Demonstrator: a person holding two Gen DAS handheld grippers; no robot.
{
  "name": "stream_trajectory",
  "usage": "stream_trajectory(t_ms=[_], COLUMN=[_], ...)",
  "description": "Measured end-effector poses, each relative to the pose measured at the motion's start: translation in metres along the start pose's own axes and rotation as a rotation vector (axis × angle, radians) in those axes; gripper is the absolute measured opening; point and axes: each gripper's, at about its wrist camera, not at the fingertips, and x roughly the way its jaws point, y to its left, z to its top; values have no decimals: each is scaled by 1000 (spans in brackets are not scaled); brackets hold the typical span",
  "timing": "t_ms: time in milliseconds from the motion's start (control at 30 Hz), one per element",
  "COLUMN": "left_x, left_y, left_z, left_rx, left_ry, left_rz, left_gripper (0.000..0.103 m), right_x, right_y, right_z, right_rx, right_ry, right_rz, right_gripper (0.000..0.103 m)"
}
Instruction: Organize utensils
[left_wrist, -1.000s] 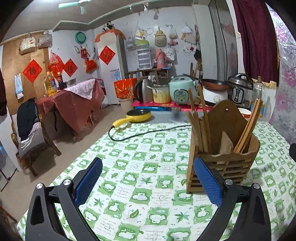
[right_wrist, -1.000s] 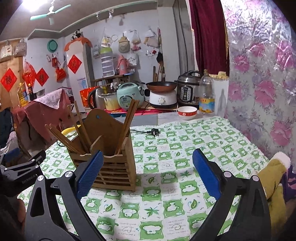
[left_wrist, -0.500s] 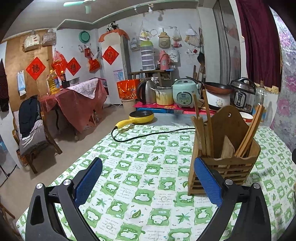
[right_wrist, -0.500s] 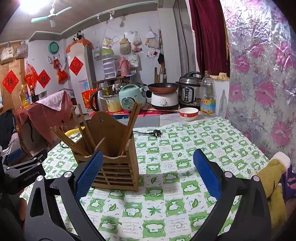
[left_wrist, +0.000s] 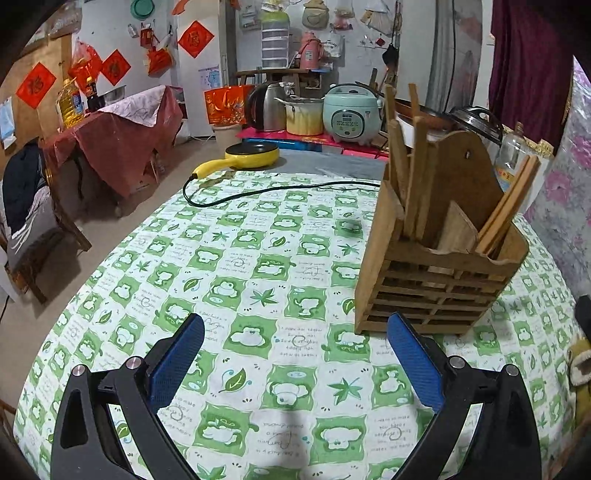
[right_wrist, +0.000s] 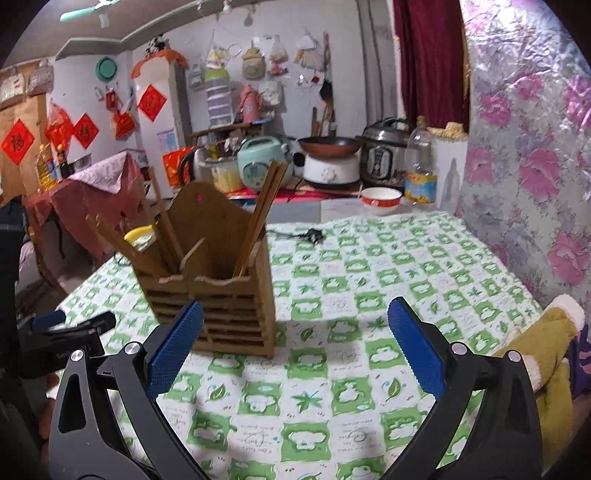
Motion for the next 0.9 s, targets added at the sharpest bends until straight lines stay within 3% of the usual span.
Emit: stream_trajectory(t_ms=[100, 233, 467, 600, 800, 900], left_x=[8, 30, 45, 49, 39, 35], left_y=[-3, -2, -1, 0, -8, -10], left_z=[-11, -31, -54, -68, -80, -84], left_rx=[36, 72, 128, 148, 177, 180], left_ry=[46, 179, 255, 318, 273, 246], left_rz=[-1, -38, -37, -83, -77, -70], left_gripper=[97, 97, 97, 97, 97, 98], right_x=[11, 25, 42, 50, 53, 62], right_y=[2, 7, 15, 9, 0, 9], right_z=[-11, -24, -53, -73, -85, -95], right_rx=[-19, -16, -116, -161, -125, -167], right_ry=[54, 145, 242, 336, 417, 495], right_rz=[-6, 46, 33, 50, 141, 170], right_gripper=[97, 97, 97, 97, 97, 98])
